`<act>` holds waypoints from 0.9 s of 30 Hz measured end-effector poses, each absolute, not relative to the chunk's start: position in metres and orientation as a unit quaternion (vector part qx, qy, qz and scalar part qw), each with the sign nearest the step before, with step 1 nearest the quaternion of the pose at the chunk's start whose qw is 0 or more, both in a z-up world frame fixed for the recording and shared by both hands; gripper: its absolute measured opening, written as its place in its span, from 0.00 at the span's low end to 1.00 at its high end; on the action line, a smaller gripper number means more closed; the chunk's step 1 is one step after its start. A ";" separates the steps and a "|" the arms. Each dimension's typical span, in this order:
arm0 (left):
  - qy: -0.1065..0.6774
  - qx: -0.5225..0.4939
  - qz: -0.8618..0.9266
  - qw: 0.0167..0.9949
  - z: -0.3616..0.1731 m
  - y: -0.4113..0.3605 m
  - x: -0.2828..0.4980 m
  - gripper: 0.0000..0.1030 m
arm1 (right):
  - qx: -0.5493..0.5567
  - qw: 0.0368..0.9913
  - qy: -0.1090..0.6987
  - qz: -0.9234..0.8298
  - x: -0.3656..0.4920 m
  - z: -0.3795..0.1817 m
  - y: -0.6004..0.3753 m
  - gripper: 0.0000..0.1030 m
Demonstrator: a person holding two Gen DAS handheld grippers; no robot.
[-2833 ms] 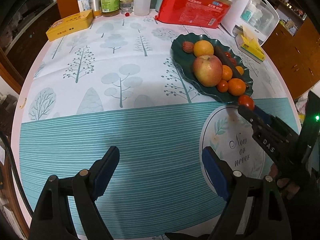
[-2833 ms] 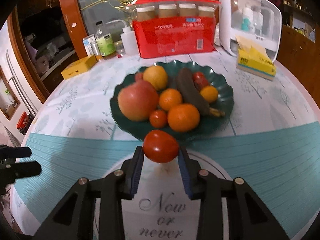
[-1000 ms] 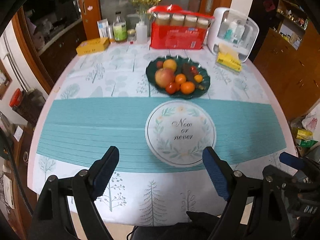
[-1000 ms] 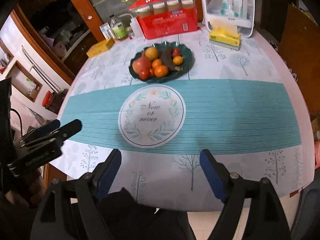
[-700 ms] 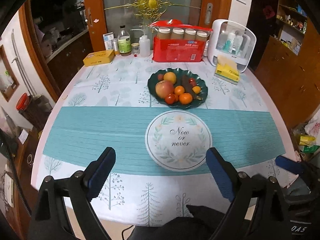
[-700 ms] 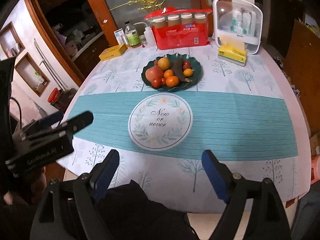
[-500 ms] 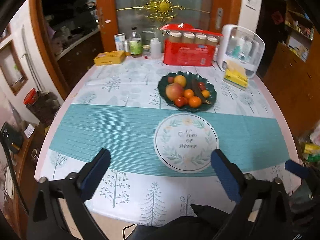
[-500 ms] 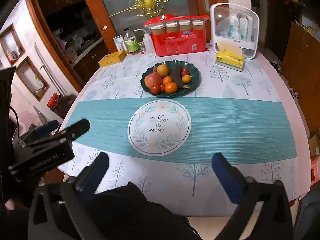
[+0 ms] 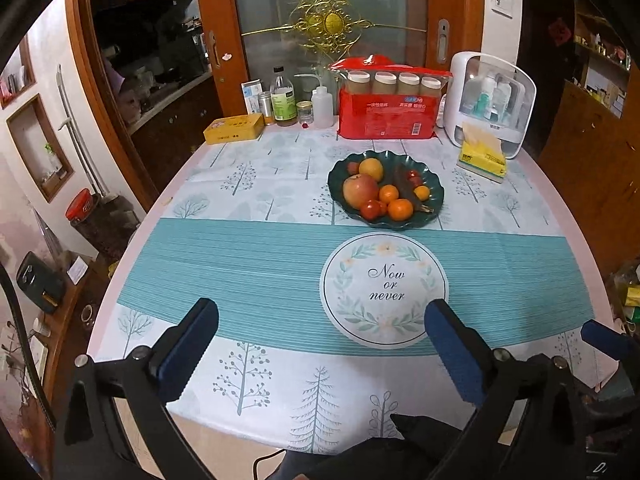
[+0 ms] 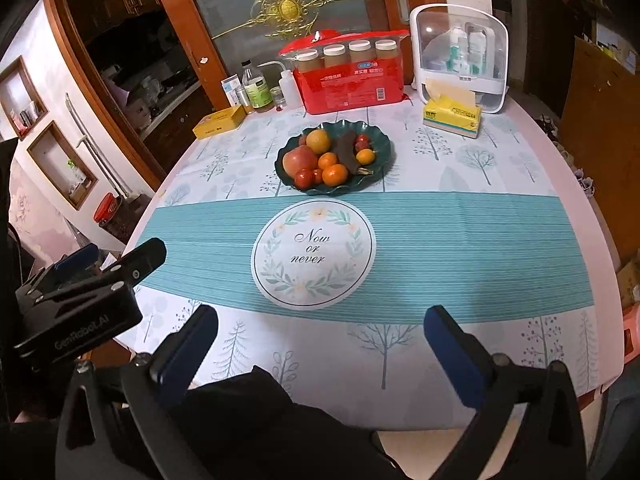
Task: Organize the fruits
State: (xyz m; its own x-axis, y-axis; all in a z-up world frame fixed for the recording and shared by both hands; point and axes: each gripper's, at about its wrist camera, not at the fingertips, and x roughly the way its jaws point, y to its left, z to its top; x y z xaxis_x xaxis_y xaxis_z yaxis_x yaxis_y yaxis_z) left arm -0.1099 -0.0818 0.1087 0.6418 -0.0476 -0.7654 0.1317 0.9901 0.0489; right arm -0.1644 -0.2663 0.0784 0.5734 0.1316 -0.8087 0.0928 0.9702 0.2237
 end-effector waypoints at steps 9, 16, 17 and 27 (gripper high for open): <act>0.424 0.048 -0.054 0.903 0.105 -0.084 -0.105 0.99 | 0.123 0.873 0.472 0.011 -0.160 0.075 -0.268 1.00; 0.426 0.049 -0.058 0.901 0.104 -0.088 -0.101 0.99 | 0.127 0.869 0.479 0.007 -0.153 0.071 -0.271 1.00; 0.427 0.049 -0.058 0.901 0.103 -0.088 -0.101 0.99 | 0.128 0.868 0.480 0.006 -0.151 0.071 -0.271 1.00; 0.434 0.051 -0.061 0.898 0.101 -0.092 -0.092 0.99 | 0.129 0.868 0.480 0.006 -0.147 0.069 -0.272 1.00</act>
